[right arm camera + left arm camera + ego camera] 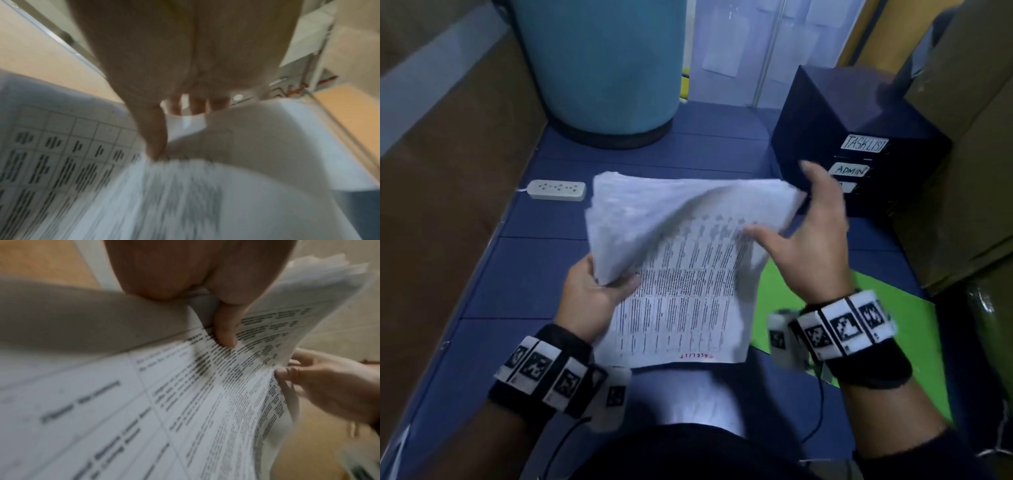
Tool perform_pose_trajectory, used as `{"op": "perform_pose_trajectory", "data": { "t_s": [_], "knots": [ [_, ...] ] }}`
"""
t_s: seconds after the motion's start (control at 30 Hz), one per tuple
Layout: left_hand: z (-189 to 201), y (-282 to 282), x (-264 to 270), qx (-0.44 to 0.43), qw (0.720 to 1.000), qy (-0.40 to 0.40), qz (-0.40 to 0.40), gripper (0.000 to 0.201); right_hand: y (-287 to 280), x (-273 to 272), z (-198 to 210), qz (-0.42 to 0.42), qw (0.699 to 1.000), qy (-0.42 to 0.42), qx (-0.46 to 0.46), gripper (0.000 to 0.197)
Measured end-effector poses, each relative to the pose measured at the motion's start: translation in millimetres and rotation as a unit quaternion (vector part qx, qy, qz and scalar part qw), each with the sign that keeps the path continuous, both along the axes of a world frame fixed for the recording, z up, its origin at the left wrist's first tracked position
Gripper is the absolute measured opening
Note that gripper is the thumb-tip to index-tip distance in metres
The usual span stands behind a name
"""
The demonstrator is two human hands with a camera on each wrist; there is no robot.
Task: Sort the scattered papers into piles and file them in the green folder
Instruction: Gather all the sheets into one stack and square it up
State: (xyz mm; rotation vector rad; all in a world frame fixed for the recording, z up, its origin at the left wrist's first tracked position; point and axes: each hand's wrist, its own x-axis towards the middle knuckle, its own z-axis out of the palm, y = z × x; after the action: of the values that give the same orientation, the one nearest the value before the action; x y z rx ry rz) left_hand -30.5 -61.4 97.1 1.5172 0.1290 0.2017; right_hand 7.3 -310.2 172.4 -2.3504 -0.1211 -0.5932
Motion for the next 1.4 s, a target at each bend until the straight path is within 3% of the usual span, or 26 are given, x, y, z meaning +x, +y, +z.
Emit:
{"op": "perform_pose_trajectory", "data": {
  "t_s": [0.03, 0.1, 0.17, 0.2, 0.27, 0.37, 0.47, 0.63, 0.7, 0.83, 0.9, 0.97, 1.0, 1.03, 1.1, 1.2, 1.3, 1.4],
  "knots": [
    [-1.4, 5.0, 0.1, -0.023, 1.000, 0.012, 0.001, 0.032, -2.1, -4.1, -14.8, 0.004, 0.993, 0.050, 0.107, 0.099],
    [-4.1, 13.3, -0.6, -0.067, 0.997, 0.035, -0.020, 0.034, -2.2, -12.6, -43.0, 0.080, 0.929, 0.224, 0.285, 0.102],
    [-6.5, 14.4, 0.2, -0.094, 0.993, 0.053, -0.041, 0.032, -2.4, -11.5, -68.9, 0.146, 0.854, 0.327, 0.378, 0.080],
    [-8.7, 13.3, 1.5, -0.091, 0.993, 0.064, -0.044, 0.032, -1.0, -9.8, -76.6, 0.157, 0.843, 0.339, 0.386, 0.064],
    [-17.2, 9.9, 6.0, -0.073, 0.993, 0.091, -0.016, 0.033, 5.4, -7.3, -85.2, 0.143, 0.863, 0.317, 0.366, 0.048],
    [-32.0, -2.0, 9.8, -0.036, 0.992, 0.100, 0.068, 0.030, 23.4, -12.7, -88.9, 0.084, 0.917, 0.247, 0.303, 0.029],
    [-37.4, -17.0, 9.0, -0.018, 0.989, 0.084, 0.123, 0.033, 41.7, -23.8, -93.5, 0.063, 0.947, 0.165, 0.269, 0.027],
    [-39.7, -8.9, 4.8, 0.031, 0.990, 0.018, 0.140, 0.025, 42.9, -24.7, -98.8, 0.082, 0.921, 0.104, 0.367, 0.027],
    [-52.6, -2.4, -1.8, 0.036, 0.989, 0.056, 0.131, 0.023, 37.3, -26.7, -113.4, 0.103, 0.914, 0.147, 0.363, 0.034],
    [-76.4, 2.5, -15.2, 0.012, 0.994, 0.095, 0.051, 0.039, 26.2, -36.5, -160.2, 0.079, 0.920, 0.250, 0.290, 0.035],
    [-61.6, 1.6, -15.3, -0.025, 0.993, 0.108, -0.035, 0.010, 24.8, -35.9, -169.3, 0.068, 0.927, 0.259, 0.264, 0.029],
    [-69.7, 9.2, -19.3, 0.063, 0.996, 0.049, -0.040, 0.030, 24.9, -30.6, -169.1, 0.058, 0.931, 0.265, 0.244, 0.026],
    [-73.9, 9.3, -19.5, 0.031, 0.993, 0.101, -0.052, 0.019, 24.8, -28.0, -166.4, 0.051, 0.931, 0.272, 0.239, 0.025],
    [-80.4, 13.4, -15.0, 0.049, 0.992, 0.113, 0.002, 0.020, 23.8, -24.9, -165.8, 0.049, 0.933, 0.274, 0.229, 0.024],
    [-84.6, 13.1, -14.5, 0.104, 0.985, 0.136, -0.020, 0.033, 19.4, -23.1, -161.1, 0.044, 0.923, 0.293, 0.244, 0.027],
    [-69.1, 11.0, -13.4, 0.081, 0.987, 0.125, -0.056, 0.033, 7.9, -25.7, -145.1, 0.066, 0.890, 0.316, 0.323, 0.033],
    [-59.4, 5.9, -12.1, 0.048, 0.991, 0.085, -0.096, 0.066, -7.9, -25.9, -122.3, 0.120, 0.858, 0.330, 0.374, 0.023],
    [-45.4, -10.1, -12.9, 0.044, 0.990, 0.053, -0.125, 0.055, -27.3, -21.3, -112.2, 0.146, 0.850, 0.320, 0.392, 0.029]
  ]
}}
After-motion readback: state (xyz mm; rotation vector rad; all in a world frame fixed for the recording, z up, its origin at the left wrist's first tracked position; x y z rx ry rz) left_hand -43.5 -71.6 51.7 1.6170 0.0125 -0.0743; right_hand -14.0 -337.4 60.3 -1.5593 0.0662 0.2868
